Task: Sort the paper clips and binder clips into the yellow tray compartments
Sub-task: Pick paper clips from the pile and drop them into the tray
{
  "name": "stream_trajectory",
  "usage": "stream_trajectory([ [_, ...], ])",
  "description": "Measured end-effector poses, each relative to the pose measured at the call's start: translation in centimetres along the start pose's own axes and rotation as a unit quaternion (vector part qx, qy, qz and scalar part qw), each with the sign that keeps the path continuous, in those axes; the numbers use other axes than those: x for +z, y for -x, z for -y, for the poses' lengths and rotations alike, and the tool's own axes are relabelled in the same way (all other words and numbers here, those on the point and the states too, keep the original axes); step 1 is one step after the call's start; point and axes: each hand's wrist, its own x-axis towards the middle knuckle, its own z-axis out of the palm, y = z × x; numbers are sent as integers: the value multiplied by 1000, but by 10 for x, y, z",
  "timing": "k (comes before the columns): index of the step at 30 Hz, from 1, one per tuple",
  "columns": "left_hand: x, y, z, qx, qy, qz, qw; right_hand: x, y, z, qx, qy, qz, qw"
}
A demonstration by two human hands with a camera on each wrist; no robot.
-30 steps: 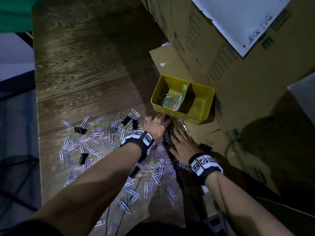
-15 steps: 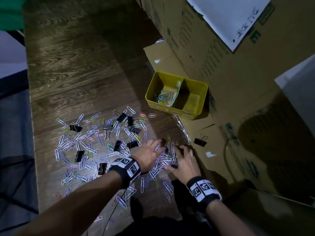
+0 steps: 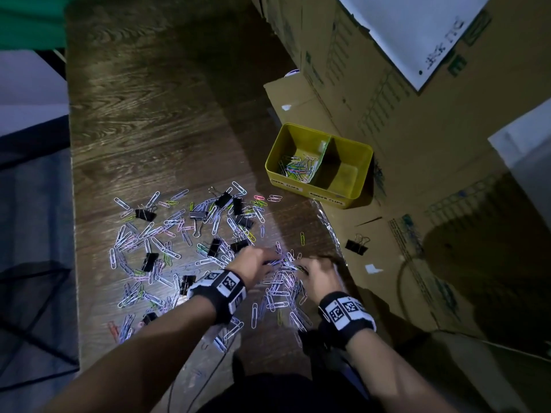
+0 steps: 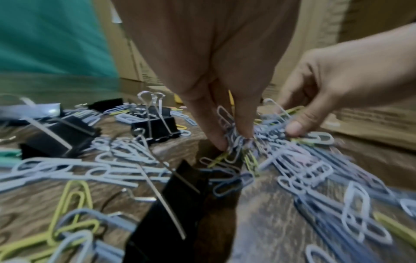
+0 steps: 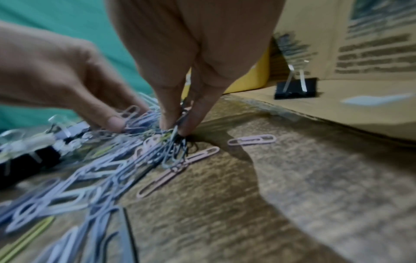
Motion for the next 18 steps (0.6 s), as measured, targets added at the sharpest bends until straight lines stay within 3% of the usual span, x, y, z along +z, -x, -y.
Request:
stream_trajectory([
  [6,-20,6,11,-96,170,10,981,-7,0,-7,10,-83,-29,996],
  [12,-38,15,17,-170,404,-14,899,-22,0,-7,12,-210,-64,976],
  [18,-81,5,7,-151,538,-21,829,-45,6,8,4,-404,-119,907],
])
